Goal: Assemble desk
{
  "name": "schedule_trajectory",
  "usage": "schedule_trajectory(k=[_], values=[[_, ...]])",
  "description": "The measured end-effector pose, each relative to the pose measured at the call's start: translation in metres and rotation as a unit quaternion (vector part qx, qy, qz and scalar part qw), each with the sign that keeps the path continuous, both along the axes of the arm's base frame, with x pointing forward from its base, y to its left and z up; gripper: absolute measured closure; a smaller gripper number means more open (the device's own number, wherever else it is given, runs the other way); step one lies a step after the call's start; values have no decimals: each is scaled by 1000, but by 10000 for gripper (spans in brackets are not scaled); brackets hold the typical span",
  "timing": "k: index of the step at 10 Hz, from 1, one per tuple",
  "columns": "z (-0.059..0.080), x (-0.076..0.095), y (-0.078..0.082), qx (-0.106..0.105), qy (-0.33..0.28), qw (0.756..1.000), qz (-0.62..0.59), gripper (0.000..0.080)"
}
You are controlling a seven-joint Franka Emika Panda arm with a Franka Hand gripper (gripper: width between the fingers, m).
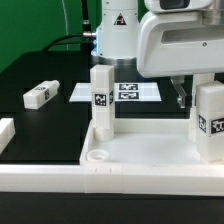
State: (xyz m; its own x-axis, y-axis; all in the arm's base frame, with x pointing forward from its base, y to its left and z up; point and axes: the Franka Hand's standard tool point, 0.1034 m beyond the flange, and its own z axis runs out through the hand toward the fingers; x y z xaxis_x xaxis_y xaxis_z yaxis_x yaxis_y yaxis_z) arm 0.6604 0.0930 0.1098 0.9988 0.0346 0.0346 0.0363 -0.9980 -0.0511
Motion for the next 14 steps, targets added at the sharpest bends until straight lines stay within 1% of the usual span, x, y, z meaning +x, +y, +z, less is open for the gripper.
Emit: schedule_trajectory(k=[1, 2, 3, 4, 5, 7, 9, 10, 11, 12, 13, 14], values=[[0, 0, -1, 0, 0, 1000, 2, 150], [0, 0, -1, 0, 0, 1000, 0, 263], [0, 0, -1, 0, 0, 1000, 0, 398], [0, 0, -1, 0, 1, 1000, -4, 398], [-1, 0, -1, 0, 1, 1000, -14, 511], [-1, 0, -1, 1, 2, 1000, -26, 511], [-1, 0, -1, 4, 6, 994, -105, 511], [-1, 0, -1, 8, 9, 988, -153, 511], [-1, 0, -3, 16, 13, 978, -207, 511], [-1, 0, -2, 18, 16, 968, -249, 511], [-2, 1, -2, 20, 18, 952, -304, 511], [-2, 1, -2, 28, 18, 936, -351, 510]])
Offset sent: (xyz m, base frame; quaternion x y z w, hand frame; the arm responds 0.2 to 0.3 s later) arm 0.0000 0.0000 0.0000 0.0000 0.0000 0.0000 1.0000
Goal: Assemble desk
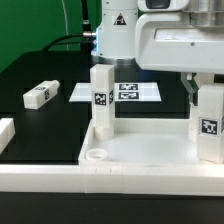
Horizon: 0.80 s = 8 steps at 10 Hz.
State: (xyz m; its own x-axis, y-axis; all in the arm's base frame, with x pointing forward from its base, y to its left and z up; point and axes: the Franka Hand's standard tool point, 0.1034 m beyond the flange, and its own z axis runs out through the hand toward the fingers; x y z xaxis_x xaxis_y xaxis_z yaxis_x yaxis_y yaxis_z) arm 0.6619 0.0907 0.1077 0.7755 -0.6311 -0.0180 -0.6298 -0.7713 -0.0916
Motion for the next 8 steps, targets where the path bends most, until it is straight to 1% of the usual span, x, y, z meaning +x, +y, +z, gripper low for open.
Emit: schedule_trajectory(k=[2, 3, 5, 7, 8], values=[[0, 0, 0, 7, 7, 995, -98, 509], [0, 0, 1, 14, 12, 988, -153, 509], [0, 1, 0, 19, 19, 970, -241, 509], [-1, 0, 2, 26, 28, 946, -321, 509], [-1, 0, 2, 26, 28, 943, -329, 509]])
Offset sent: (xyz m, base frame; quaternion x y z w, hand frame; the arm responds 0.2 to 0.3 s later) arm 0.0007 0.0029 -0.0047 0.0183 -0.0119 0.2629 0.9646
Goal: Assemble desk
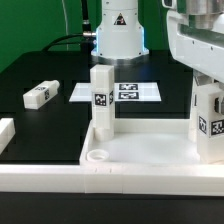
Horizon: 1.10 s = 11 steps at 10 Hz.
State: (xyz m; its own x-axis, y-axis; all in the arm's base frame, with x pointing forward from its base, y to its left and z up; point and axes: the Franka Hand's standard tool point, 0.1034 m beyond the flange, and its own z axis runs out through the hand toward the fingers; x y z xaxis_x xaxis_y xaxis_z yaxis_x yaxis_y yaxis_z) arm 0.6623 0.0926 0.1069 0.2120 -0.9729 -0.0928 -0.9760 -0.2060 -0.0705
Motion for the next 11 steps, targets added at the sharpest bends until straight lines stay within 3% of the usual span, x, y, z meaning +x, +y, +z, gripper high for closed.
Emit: schedule_trajectory(k=[1, 2, 3, 7, 11], values=[[0, 0, 0, 0, 0, 1000, 3, 509], [0, 0, 0, -1, -2, 1000, 22, 440], [-1, -1, 0, -1, 0, 999, 40, 228], [0, -3, 2, -19, -11, 978, 207, 155], [-1, -4, 5, -32, -24, 926, 376, 150]])
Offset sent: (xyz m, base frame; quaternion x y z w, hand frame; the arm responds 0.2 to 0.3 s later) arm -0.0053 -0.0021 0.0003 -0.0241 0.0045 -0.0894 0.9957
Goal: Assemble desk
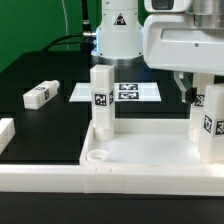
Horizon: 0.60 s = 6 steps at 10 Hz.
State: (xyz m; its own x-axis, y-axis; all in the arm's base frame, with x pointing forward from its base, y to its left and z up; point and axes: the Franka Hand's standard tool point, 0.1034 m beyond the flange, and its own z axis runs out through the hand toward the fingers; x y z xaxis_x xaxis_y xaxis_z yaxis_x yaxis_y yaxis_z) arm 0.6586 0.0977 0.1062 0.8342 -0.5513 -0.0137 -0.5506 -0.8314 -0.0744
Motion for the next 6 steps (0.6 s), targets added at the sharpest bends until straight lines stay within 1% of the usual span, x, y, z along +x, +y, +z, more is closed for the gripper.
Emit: schedule_trajectory(k=[2, 3, 4, 6], values=[[0, -1, 3, -13, -6, 994, 109, 150], [0, -1, 4, -16, -6, 990, 137, 150], [1, 0, 6, -25, -7, 984, 178, 150], [2, 0, 7, -27, -11, 970, 239, 150]])
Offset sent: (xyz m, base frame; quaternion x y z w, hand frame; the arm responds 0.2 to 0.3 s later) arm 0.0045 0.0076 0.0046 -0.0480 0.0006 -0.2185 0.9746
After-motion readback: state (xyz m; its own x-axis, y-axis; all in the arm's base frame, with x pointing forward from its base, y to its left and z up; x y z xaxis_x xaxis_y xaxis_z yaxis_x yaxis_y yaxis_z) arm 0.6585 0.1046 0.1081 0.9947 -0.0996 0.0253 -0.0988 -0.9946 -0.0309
